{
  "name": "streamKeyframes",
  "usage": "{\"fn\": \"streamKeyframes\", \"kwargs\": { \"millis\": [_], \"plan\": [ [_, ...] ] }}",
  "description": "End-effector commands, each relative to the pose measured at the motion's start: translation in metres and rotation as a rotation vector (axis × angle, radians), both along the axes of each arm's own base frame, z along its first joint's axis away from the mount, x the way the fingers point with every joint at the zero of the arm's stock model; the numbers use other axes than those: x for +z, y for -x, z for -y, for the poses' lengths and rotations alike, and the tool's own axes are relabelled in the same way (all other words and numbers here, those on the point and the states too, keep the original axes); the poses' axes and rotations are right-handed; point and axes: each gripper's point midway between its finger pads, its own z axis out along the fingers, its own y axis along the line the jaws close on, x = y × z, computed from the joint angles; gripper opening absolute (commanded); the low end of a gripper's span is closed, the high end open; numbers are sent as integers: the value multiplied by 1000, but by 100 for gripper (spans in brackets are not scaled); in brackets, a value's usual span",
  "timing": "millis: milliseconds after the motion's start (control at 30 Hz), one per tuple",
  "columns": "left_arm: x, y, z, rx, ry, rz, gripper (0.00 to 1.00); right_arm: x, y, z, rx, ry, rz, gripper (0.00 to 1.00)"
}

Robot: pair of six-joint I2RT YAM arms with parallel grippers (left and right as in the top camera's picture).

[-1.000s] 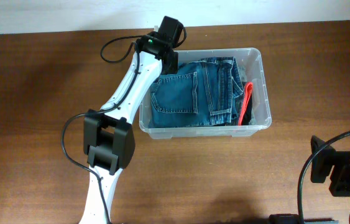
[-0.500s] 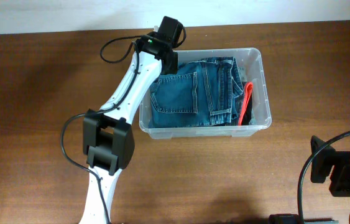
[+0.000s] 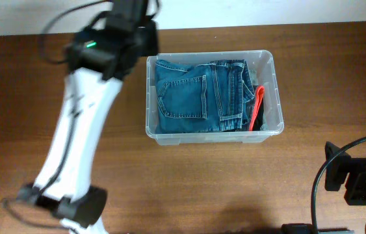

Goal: Pack container

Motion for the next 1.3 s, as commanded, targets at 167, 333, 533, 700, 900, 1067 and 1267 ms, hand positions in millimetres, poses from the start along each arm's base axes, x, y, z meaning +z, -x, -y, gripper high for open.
{"fn": "streamKeyframes", "kwargs": {
  "millis": [167, 333, 533, 700, 900, 1067, 1267],
  "plan": [
    [27, 57, -90, 186, -81, -49, 58, 1, -1, 3, -17, 1, 2, 98],
    [40, 71, -114, 242, -71, -30, 68, 1, -1, 3, -17, 1, 2, 98],
    [36, 75, -129, 282, -88, -52, 99, 1, -1, 3, -17, 1, 2, 99],
    [34, 78, -129, 280, -93, -69, 99, 1, -1, 3, -17, 1, 2, 99],
    [34, 78, -129, 281, -93, -69, 99, 1, -1, 3, -17, 1, 2, 98],
    [34, 78, -129, 280, -93, -69, 99, 1, -1, 3, -17, 1, 2, 98],
    [34, 78, -129, 280, -93, -69, 99, 1, -1, 3, -17, 1, 2, 99]
  ]
}}
